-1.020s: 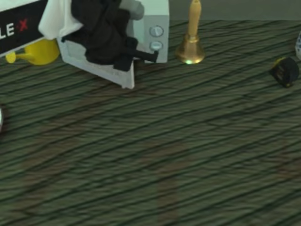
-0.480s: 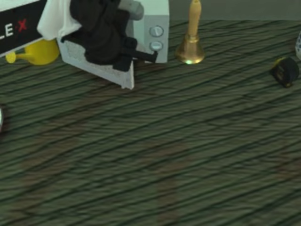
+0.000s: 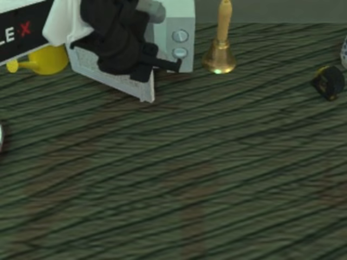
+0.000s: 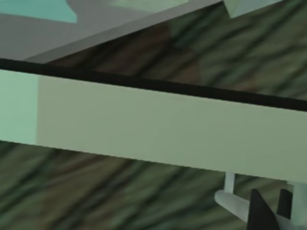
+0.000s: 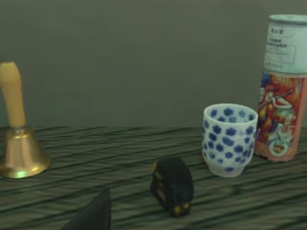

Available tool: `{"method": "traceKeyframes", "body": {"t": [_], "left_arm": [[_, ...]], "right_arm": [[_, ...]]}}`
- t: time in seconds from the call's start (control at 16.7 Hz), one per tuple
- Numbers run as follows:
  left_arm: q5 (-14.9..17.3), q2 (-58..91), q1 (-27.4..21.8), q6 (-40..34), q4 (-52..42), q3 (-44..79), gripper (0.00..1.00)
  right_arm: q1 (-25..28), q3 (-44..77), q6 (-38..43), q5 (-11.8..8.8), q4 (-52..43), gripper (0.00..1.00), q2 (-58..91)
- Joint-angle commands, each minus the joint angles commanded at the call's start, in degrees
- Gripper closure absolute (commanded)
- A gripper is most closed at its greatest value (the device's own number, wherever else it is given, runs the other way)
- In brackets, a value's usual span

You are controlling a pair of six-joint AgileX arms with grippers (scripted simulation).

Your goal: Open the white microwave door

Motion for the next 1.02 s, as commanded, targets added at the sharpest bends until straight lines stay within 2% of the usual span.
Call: {"method": "traceKeyframes", "body": {"t": [0.48,0.66,1.02], "left_arm": [[0.0,0.0,0.0,0.0,0.0,0.0,1.00],[0.8,-0.4,-0.1,0.6,0.2,-0.7,1.00],[3.9,-3.7,2.0,6.7,1.3,-4.9,1.00]], "right_arm": [[0.0,0.0,0.0,0.0,0.0,0.00,0.0],[0.0,0.0,0.0,0.0,0.0,0.00,0.0],[0.0,0.0,0.0,0.0,0.0,0.00,0.0]]}}
